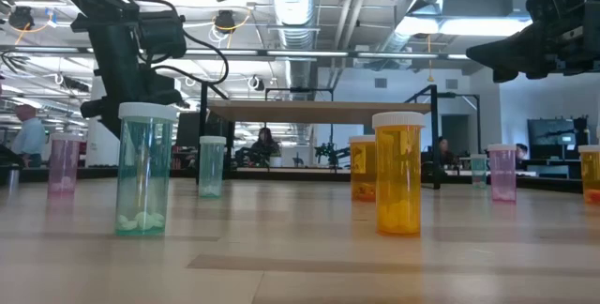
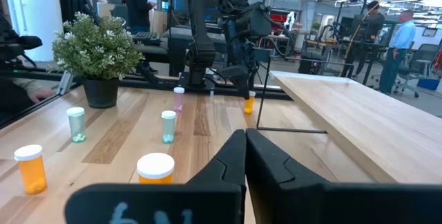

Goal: Pick and place medicine bottles onto shelf by color
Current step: Put the light orange pill bottle on the shelf

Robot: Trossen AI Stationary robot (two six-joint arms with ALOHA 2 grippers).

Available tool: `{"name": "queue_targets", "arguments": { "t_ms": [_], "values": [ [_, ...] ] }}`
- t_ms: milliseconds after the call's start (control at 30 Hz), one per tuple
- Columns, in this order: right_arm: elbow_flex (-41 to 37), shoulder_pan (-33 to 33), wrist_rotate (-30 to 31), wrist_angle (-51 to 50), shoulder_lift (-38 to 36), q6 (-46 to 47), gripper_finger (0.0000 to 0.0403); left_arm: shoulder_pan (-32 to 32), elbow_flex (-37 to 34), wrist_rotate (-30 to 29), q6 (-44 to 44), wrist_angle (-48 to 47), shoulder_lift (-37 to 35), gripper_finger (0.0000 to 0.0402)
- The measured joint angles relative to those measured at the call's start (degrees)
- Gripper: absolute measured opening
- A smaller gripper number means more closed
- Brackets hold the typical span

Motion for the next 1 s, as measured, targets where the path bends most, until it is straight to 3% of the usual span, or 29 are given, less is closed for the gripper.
{"name": "queue_targets", "arguments": {
  "t_ms": [300, 1000],
  "values": [
    [0.0, 0.0, 0.0, 0.0, 0.0, 0.0, 0.0028, 0.0, 0.0, -0.1, 0.0, -0.1, 0.0, 0.0147],
    [0.0, 0.0, 0.0, 0.0, 0.0, 0.0, 0.0028, 0.0, 0.0, -1.2, 0.5, -1.0, 0.0, 0.0144]
  ]
}}
